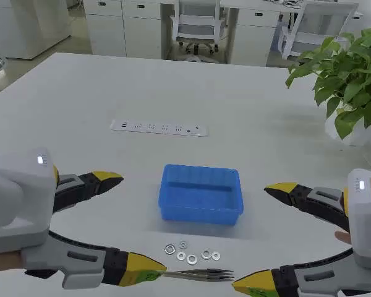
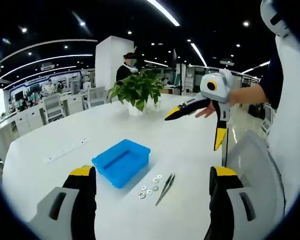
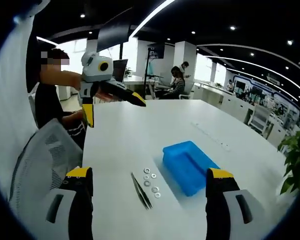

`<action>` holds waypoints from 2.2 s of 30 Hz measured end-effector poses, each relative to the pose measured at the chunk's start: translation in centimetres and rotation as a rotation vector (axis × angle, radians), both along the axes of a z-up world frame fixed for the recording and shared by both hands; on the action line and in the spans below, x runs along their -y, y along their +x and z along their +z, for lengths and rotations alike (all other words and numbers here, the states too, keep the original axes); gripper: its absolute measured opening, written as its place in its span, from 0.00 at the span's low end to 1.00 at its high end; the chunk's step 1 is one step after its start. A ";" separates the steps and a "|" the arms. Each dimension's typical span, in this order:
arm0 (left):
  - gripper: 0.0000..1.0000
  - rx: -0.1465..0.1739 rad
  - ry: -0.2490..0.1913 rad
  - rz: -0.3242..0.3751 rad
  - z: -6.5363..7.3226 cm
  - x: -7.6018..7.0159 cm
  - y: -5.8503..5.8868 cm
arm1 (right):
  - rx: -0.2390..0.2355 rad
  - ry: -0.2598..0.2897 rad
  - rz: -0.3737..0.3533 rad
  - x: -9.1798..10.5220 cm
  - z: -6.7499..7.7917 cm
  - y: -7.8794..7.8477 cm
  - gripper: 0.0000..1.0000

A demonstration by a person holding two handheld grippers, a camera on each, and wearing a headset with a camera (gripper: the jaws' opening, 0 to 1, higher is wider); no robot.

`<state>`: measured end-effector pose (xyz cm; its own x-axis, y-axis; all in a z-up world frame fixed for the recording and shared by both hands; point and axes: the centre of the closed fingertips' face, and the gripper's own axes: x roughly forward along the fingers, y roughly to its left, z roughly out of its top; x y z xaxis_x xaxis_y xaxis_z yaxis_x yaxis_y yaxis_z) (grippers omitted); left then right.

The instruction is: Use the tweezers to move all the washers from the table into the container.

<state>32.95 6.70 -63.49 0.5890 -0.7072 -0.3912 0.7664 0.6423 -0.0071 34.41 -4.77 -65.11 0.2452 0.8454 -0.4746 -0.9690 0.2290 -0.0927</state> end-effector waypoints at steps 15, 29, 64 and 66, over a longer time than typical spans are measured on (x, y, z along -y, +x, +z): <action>1.00 -0.010 0.002 0.007 -0.3 -0.1 -0.3 | -0.001 -0.012 0.008 -0.1 -0.4 -0.2 0.94; 1.00 -0.023 0.010 0.011 -0.7 -0.2 -0.6 | -0.009 -0.015 0.015 -0.2 -0.7 -0.4 0.94; 1.00 -0.044 0.012 -0.012 -2.1 0.3 0.6 | -0.028 -0.014 -0.053 0.8 -1.7 0.9 0.90; 1.00 -0.046 0.010 -0.011 -2.2 0.4 0.7 | -0.028 -0.012 -0.056 0.8 -1.7 1.0 0.90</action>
<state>33.61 6.33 -65.64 0.5623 -0.7093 -0.4251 0.7724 0.6341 -0.0364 35.37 -5.57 -66.77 0.2782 0.8249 -0.4920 -0.9570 0.2818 -0.0688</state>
